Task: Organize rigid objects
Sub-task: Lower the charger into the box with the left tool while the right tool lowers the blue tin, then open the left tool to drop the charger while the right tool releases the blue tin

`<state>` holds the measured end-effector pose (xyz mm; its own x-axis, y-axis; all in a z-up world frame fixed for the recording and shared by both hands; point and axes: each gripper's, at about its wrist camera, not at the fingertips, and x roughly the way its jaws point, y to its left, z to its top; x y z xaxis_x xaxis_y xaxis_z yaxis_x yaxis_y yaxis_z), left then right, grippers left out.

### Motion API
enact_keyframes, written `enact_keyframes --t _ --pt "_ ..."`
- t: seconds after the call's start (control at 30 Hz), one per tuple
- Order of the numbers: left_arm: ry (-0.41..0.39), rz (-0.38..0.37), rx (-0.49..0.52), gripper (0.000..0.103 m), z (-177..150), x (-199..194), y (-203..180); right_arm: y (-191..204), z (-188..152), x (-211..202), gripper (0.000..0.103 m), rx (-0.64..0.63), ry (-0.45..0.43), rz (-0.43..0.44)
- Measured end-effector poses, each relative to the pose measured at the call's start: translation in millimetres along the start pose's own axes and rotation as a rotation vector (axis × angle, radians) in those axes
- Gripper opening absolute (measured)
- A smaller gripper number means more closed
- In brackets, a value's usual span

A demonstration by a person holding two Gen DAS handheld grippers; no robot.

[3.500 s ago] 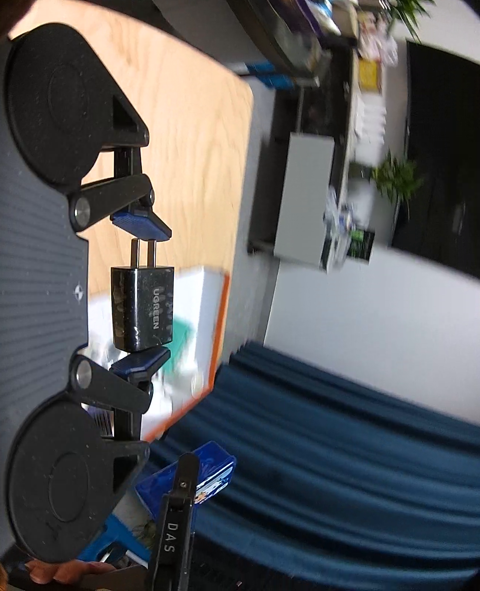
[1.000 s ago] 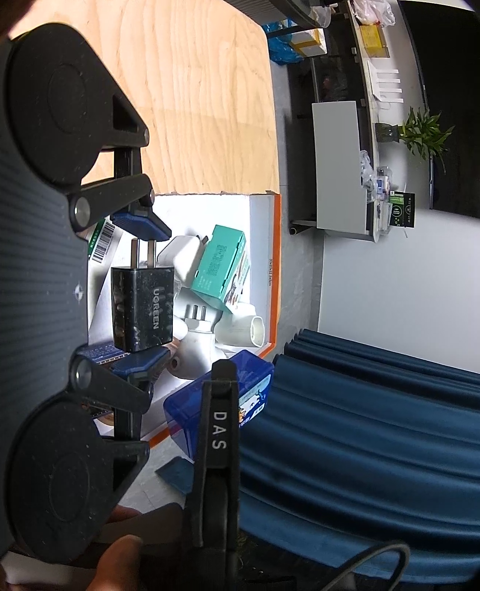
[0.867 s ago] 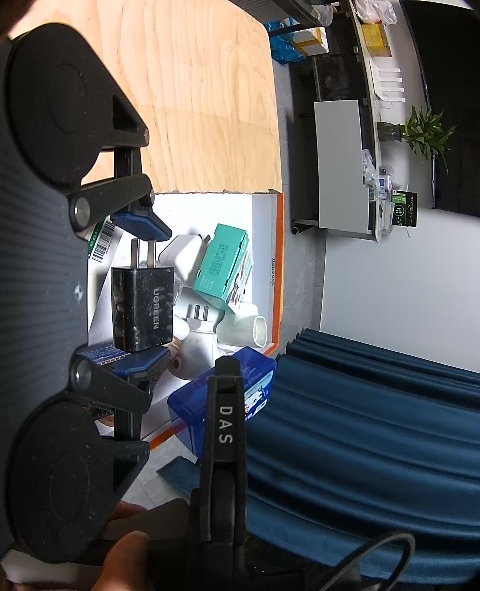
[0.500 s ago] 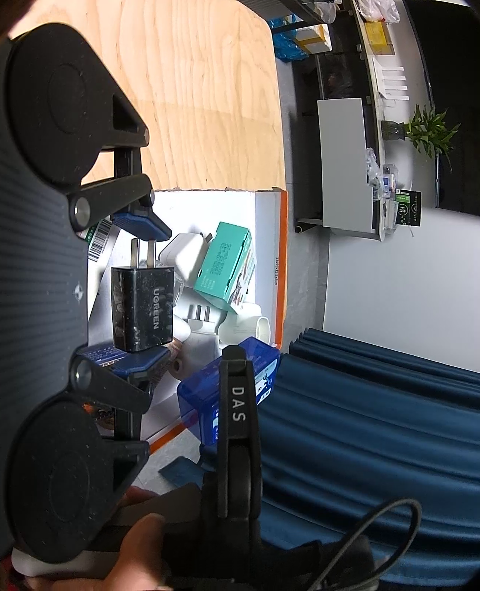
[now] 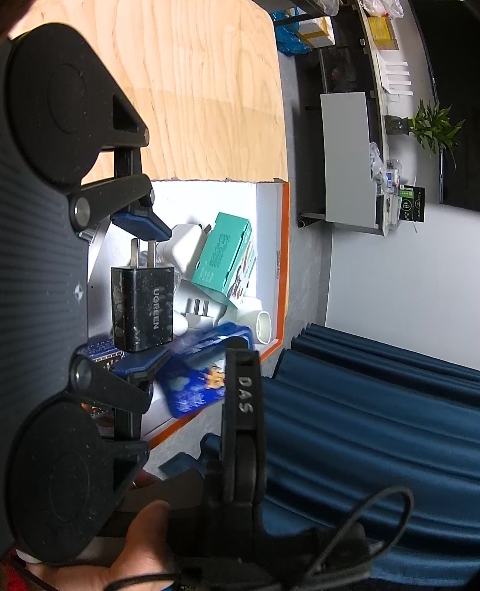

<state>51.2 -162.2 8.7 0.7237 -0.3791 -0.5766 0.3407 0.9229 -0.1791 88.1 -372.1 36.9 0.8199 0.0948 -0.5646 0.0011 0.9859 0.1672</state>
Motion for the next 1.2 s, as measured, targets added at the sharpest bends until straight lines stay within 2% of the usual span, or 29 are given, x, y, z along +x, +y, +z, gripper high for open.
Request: enact_keyframes --t 0.27,0.3,0.37,0.57,0.67,1.0,1.2 --pt "0.038 -0.055 -0.004 0.066 -3.3 11.2 -8.0 -17.7 -1.9 -39.3 0.085 0.047 -0.074 -0.033" --pt "0.043 -0.056 -0.002 0.076 -3.8 11.3 -9.3 -18.6 -2.7 -44.8 0.085 0.046 -0.08 -0.033" --pt "0.037 -0.052 0.005 0.084 -4.3 8.9 -11.8 -18.9 -3.9 -56.2 0.086 0.043 -0.095 -0.032" --pt "0.02 -0.01 0.015 0.096 0.4 -10.9 -19.0 -14.1 -8.2 -83.6 0.091 0.028 -0.095 -0.045" --pt "0.008 0.035 0.047 0.103 2.5 -28.5 -25.4 -11.5 -12.0 -102.1 0.098 0.002 -0.099 -0.048" --pt "-0.004 0.086 0.036 0.103 -17.8 -78.2 -38.3 -11.5 -42.1 -154.6 0.101 -0.031 -0.083 -0.072" --pt "0.053 0.156 0.013 0.103 -38.4 -78.4 -38.0 -9.2 -71.2 -163.7 0.101 -0.057 -0.024 -0.065"
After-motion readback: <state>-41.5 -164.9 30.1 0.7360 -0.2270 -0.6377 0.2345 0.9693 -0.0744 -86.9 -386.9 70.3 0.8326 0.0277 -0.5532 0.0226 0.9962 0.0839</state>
